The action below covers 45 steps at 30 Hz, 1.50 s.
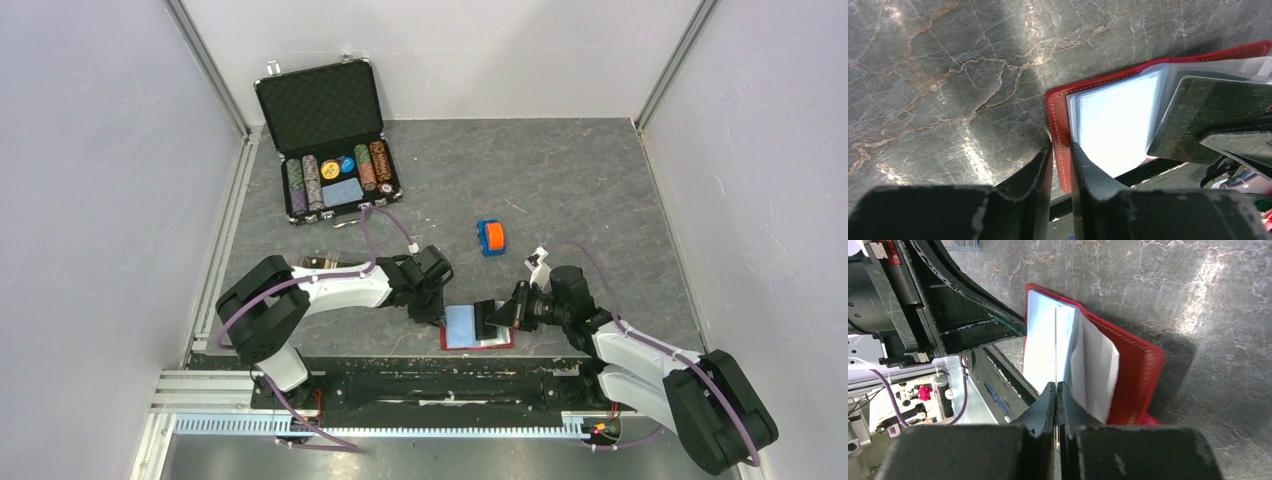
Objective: Put the credit cards into the card holder
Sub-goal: Insert the credit card into the card holder.
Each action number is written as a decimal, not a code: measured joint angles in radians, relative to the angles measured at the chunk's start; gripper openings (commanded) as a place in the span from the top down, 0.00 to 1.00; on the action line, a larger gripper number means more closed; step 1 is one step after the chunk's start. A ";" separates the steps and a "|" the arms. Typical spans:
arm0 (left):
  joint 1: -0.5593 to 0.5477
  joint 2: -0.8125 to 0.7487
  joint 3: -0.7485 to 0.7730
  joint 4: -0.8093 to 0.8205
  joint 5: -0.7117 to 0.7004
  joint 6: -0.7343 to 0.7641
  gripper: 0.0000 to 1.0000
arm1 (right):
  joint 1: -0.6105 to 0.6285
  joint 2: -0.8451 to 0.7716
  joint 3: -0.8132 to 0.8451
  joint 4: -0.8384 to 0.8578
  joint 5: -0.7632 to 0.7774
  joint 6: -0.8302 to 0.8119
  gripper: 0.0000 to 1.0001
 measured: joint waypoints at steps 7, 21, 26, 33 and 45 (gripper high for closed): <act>-0.003 0.007 0.004 -0.002 0.005 0.000 0.76 | 0.000 0.026 -0.001 0.037 -0.013 0.021 1.00; -0.003 0.021 0.017 -0.013 0.010 0.000 0.82 | 0.000 0.041 -0.016 0.000 0.010 0.003 1.00; -0.004 0.024 0.021 -0.017 0.011 0.000 0.83 | -0.002 0.045 -0.016 -0.005 0.016 -0.004 1.00; -0.004 0.036 0.036 -0.033 0.013 0.000 0.83 | -0.002 0.082 -0.014 0.028 -0.011 -0.008 1.00; -0.005 0.050 0.054 -0.051 0.016 0.000 0.83 | -0.003 0.149 -0.011 0.108 -0.081 -0.028 1.00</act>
